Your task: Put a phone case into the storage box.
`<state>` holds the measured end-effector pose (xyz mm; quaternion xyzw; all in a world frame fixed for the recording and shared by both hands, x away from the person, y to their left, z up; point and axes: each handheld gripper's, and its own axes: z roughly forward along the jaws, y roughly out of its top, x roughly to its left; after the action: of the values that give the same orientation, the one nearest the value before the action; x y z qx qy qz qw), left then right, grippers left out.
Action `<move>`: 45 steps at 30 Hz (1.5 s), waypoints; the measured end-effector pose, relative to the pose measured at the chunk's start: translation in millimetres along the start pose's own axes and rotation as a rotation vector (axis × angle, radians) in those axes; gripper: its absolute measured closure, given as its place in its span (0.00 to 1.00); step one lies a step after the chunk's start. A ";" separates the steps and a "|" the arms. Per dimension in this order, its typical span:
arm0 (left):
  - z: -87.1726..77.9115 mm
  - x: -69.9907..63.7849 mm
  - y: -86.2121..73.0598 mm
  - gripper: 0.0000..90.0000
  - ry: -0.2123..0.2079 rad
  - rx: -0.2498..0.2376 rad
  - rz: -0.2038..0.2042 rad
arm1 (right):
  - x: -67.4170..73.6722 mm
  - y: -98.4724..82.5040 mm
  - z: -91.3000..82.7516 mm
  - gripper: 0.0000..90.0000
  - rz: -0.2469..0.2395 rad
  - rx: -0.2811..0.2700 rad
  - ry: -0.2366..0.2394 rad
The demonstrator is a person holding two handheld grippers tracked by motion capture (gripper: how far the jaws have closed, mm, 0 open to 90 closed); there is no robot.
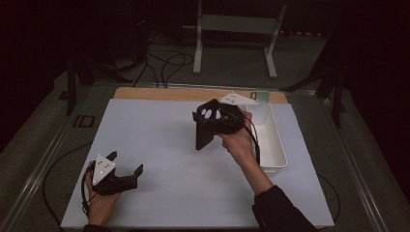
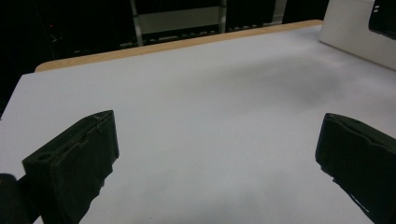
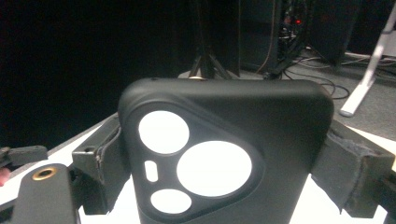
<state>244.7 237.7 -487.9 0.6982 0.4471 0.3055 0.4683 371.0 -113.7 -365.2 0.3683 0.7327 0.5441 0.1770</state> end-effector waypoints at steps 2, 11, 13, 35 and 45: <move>-0.1 0.0 0.0 0.00 0.002 0.001 0.000 | -2.0 1.0 0.7 0.16 -0.002 0.002 -0.010; 0.1 -1.0 0.0 0.00 0.002 0.000 0.002 | -15.3 4.1 4.5 0.16 0.008 0.013 -0.063; 0.0 -0.8 0.0 0.00 0.003 -0.001 0.000 | -18.2 4.1 4.8 0.16 0.015 0.015 -0.072; -0.1 -2.0 0.2 0.00 0.004 0.001 0.004 | -44.5 13.9 1.7 0.16 0.026 0.018 -0.168; -0.3 -2.3 0.3 0.00 0.004 0.001 0.005 | -55.9 18.6 -1.1 0.16 0.025 0.020 -0.209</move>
<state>243.5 235.6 -487.5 0.6989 0.4465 0.3080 0.4662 414.0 -152.8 -355.6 0.4338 0.7112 0.4975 0.2418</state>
